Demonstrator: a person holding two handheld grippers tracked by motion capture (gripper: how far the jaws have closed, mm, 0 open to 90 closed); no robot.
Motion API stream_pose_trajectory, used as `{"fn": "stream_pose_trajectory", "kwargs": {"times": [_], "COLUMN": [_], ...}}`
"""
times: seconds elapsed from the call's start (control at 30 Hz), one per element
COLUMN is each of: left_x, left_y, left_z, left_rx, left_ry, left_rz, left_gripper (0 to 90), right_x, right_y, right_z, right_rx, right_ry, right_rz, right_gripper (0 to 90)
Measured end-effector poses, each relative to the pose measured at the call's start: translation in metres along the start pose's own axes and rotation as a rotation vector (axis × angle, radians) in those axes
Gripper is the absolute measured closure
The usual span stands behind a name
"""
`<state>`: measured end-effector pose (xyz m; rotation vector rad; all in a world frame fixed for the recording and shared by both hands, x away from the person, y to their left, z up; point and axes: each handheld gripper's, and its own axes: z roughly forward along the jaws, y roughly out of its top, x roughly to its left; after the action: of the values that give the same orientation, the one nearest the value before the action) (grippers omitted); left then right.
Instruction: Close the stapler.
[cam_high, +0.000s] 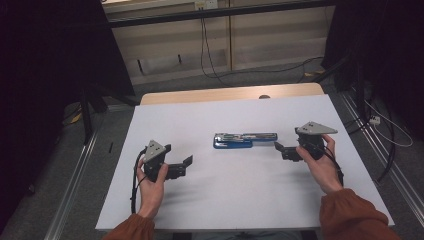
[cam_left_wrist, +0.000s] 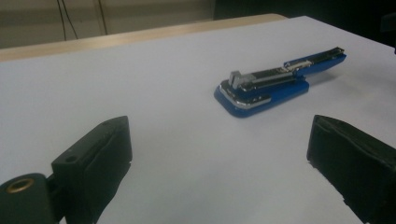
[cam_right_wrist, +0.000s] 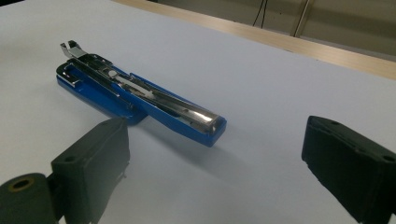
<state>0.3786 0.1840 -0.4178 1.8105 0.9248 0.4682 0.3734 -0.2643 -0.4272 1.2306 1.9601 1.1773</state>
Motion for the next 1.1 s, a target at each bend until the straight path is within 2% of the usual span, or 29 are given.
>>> {"fn": "stream_pose_trajectory", "kwargs": {"times": [0.07, 0.17, 0.23, 0.3, 0.37, 0.47, 0.5, 0.57, 0.67, 0.73, 0.83, 0.93, 0.97, 1.0, 1.03, 1.1], "left_x": [-0.001, -0.004, -0.007, -0.009, -0.01, -0.013, -0.013, -0.016, -0.02, -0.022, -0.021, -0.016, -0.015, -0.015, -0.014, -0.014], "left_y": [0.004, 0.006, 0.007, 0.008, 0.011, 0.016, 0.017, 0.022, 0.027, 0.029, 0.031, 0.03, 0.03, 0.029, 0.028, 0.027], "left_z": [0.006, 0.016, 0.024, 0.03, 0.036, 0.042, 0.045, 0.05, 0.06, 0.067, 0.079, 0.085, 0.086, 0.086, 0.087, 0.088], "left_rx": [-0.006, 0.008, 0.014, 0.01, 0.014, 0.005, -0.004, 0.008, 0.01, 0.017, 0.007, -0.015, -0.011, -0.009, -0.002, 0.007], "left_ry": [0.002, -0.026, -0.037, -0.037, -0.053, -0.056, -0.058, -0.045, -0.064, -0.073, -0.049, -0.04, -0.04, -0.04, -0.035, -0.04], "left_rz": [0.019, 0.051, 0.055, 0.061, 0.069, 0.05, 0.057, 0.083, 0.102, 0.103, 0.115, 0.075, 0.073, 0.054, 0.055, 0.045], "left_gripper": [6.7, 6.6, 6.7, 6.7, 6.7, 6.1, 6.0, 6.0, 6.7, 12.5, 8.0, 8.9, 9.1, 9.2, 9.1, 7.8], "right_x": [-0.001, -0.003, -0.004, -0.005, -0.004, -0.002, -0.002, -0.002, -0.003, -0.005, -0.006, -0.007, -0.007, -0.008, -0.008, -0.008], "right_y": [0.0, -0.006, -0.009, -0.011, -0.011, -0.011, -0.011, -0.011, -0.01, -0.01, -0.011, -0.012, -0.012, -0.013, -0.013, -0.016], "right_z": [-0.004, -0.005, -0.001, 0.002, 0.004, 0.006, 0.006, 0.005, 0.004, 0.003, 0.004, 0.005, 0.005, 0.007, 0.007, 0.01], "right_rx": [-0.01, -0.041, -0.027, -0.014, -0.015, -0.013, -0.013, -0.02, -0.028, -0.025, -0.022, -0.023, -0.026, -0.029, -0.025, -0.011], "right_ry": [0.0, 0.023, 0.035, 0.027, 0.031, 0.039, 0.041, 0.047, 0.055, 0.073, 0.075, 0.082, 0.082, 0.088, 0.091, 0.091], "right_rz": [-0.012, -0.01, -0.004, 0.009, 0.003, 0.0, 0.003, 0.014, 0.006, -0.009, -0.005, 0.003, 0.009, 0.014, 0.018, 0.032], "right_gripper": [7.6, 7.6, 7.7, 10.0, 11.0, 12.6, 13.8, 18.4, 21.9, 29.4, 32.1, 41.0, 42.2, 47.2, 52.4, 57.0]}}
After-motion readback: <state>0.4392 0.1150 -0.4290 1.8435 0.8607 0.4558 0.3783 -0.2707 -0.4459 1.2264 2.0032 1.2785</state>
